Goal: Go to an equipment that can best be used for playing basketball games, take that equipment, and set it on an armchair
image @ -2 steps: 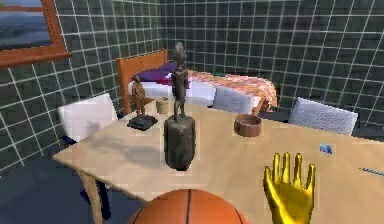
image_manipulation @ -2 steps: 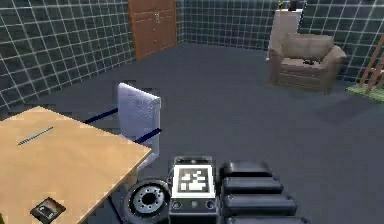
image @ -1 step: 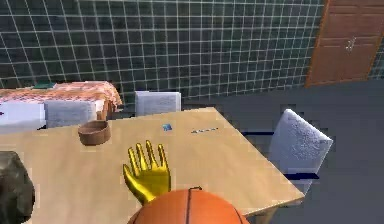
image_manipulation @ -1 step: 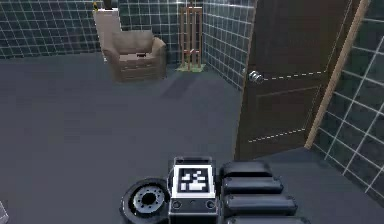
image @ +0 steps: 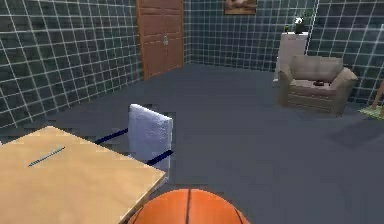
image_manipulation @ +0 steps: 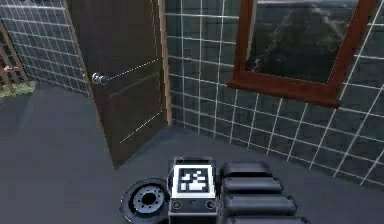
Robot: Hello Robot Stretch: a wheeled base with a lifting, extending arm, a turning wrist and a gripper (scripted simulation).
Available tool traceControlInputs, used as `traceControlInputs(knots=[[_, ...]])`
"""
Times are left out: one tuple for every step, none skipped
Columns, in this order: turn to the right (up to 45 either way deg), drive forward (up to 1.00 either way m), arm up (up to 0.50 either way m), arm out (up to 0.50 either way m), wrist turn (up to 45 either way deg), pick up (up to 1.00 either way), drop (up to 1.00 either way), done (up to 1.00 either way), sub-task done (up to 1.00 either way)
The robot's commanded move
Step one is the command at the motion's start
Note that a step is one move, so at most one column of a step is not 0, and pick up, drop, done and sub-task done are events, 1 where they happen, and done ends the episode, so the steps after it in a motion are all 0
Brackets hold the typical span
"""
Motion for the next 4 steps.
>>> traceControlInputs(knots=[[33.0,0.0,0.0,0.0,0.0,0.0,0.0,0.0,0.0],[0.0,1.0,0.0,0.0,0.0,0.0,0.0,0.0,0.0],[0.0,1.0,0.0,0.0,0.0,0.0,0.0,0.0,0.0],[0.0,1.0,0.0,0.0,0.0,0.0,0.0,0.0,0.0]])
